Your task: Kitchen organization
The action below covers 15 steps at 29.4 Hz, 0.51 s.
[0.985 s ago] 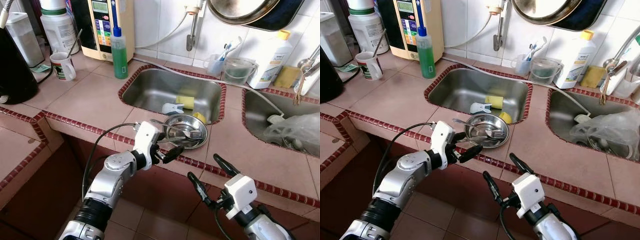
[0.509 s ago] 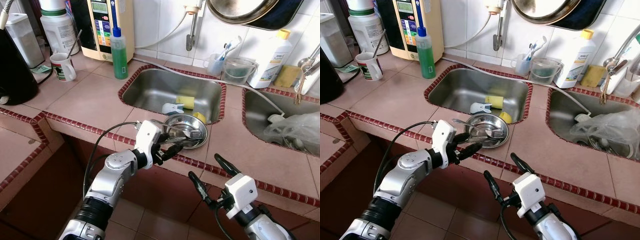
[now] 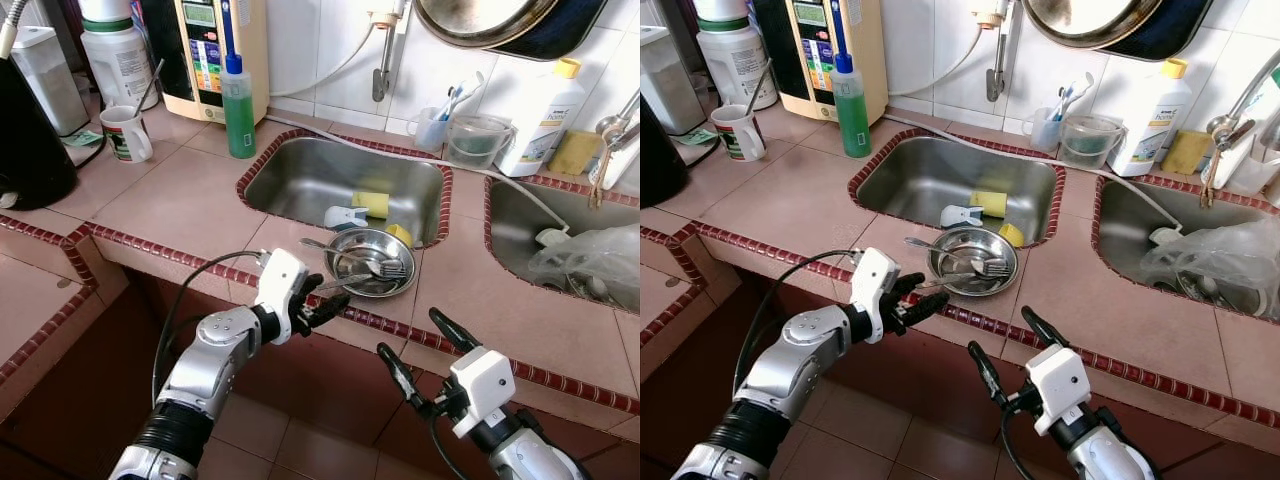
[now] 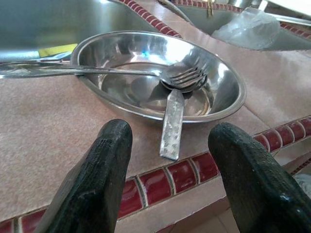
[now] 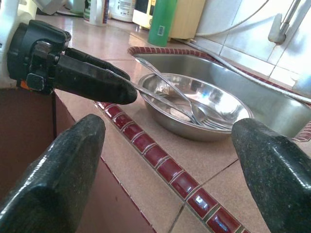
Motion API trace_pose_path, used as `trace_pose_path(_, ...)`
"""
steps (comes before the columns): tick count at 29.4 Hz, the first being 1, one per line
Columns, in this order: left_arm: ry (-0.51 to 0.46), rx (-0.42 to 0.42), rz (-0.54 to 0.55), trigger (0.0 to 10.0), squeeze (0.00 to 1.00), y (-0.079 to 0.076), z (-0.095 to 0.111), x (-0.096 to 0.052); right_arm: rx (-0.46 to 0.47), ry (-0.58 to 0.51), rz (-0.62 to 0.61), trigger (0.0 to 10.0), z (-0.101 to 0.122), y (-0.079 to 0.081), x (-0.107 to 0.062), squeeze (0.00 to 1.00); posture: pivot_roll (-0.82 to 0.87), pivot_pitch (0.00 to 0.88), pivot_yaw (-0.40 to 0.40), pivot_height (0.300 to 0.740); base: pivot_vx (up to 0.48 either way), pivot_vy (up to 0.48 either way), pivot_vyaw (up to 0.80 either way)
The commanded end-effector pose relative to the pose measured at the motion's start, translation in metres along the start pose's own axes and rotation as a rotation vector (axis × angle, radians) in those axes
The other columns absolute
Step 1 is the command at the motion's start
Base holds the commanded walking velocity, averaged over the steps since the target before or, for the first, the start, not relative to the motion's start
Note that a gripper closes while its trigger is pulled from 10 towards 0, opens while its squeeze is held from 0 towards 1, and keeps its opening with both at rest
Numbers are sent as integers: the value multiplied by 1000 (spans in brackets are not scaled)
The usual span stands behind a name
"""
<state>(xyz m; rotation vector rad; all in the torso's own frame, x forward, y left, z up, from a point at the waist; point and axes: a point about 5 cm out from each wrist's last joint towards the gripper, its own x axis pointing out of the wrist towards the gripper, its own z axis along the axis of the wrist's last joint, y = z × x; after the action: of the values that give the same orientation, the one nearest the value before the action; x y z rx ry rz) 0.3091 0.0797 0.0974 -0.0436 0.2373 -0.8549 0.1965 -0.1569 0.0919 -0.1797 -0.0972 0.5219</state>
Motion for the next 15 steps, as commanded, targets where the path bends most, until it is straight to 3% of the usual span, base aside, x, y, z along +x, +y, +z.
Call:
trace_pose_path(1, -13, -1, 2, 7059, 0, 0, 2, 0, -20, -18, -4, 10000, 6, -6, 1, 0, -12, 0, -18, 740, 0, 0, 0)
trace_pose_path(2, -12, 3, -2, 5098, 0, -1, 2, 1, -20, -19, -5, 10000, 6, -6, 1, 0, -12, 0, -18, 740, 0, 0, 0)
trace_pose_path(3, -12, 4, -3, 5098, 0, -1, 3, 1, -20, -19, -5, 10000, 6, -6, 1, 0, -12, 0, -18, 740, 0, 0, 0)
trace_pose_path(4, -16, 5, -5, 2667, 0, -1, 3, 1, -21, -18, -5, 10000, 6, -6, 1, 0, -13, 0, -17, 740, 0, 0, 0)
trace_pose_path(6, -20, 7, -7, 2667, 0, -2, 4, 2, -21, -18, -5, 10000, 6, -6, 1, 0, -13, 0, -17, 740, 0, 0, 0)
trace_pose_path(7, -27, 4, -16, 0, 0, -3, 5, 2, -22, -18, -7, 10000, 6, -6, 0, 0, -16, 0, -15, 740, 0, 0, 0)
trace_pose_path(15, -30, 5, -21, 0, 0, -4, 6, 3, -21, -16, -11, 10000, 6, -6, 0, 0, -19, 0, -13, 740, 0, 0, 0)
